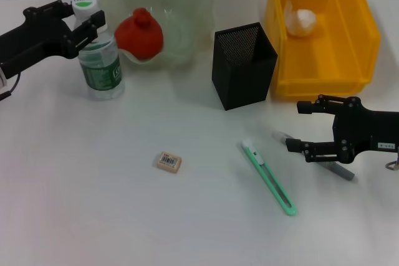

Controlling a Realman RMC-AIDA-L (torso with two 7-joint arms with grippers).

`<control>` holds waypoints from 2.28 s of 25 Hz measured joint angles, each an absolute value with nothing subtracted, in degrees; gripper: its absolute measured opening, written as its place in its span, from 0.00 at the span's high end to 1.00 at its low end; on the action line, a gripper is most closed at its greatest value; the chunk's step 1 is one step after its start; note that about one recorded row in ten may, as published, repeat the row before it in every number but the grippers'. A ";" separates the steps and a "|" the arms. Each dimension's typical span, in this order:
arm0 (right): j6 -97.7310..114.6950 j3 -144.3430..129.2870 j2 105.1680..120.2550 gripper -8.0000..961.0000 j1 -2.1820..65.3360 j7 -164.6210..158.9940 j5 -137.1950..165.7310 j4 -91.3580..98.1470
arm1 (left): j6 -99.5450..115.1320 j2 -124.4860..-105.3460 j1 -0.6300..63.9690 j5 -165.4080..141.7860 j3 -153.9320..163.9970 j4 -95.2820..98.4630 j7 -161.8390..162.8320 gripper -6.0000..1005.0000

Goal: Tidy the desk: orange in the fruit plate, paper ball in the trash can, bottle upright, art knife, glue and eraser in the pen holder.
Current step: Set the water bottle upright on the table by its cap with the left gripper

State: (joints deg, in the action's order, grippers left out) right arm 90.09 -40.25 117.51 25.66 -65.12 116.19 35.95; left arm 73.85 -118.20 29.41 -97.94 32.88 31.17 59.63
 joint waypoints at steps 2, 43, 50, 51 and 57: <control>90.09 -40.24 117.51 0.14 25.66 -65.12 116.19 35.95 | 73.85 -118.18 29.42 -97.94 32.88 31.04 59.53 0.54; 90.09 -40.16 117.51 0.15 25.66 -65.12 116.19 36.03 | 74.26 -118.27 29.44 -97.79 32.40 30.86 59.42 0.54; 90.09 -40.16 117.51 0.15 25.66 -65.13 116.19 36.03 | 74.09 -118.34 29.40 -97.67 32.54 30.70 59.44 0.54; 90.09 -40.17 117.51 0.15 25.66 -65.13 116.19 36.03 | 74.12 -118.37 29.35 -97.63 32.44 30.69 59.45 0.54; 90.11 -40.17 117.51 0.15 25.61 -65.13 116.19 36.11 | 74.32 -118.34 29.06 -97.02 32.45 30.67 59.47 0.54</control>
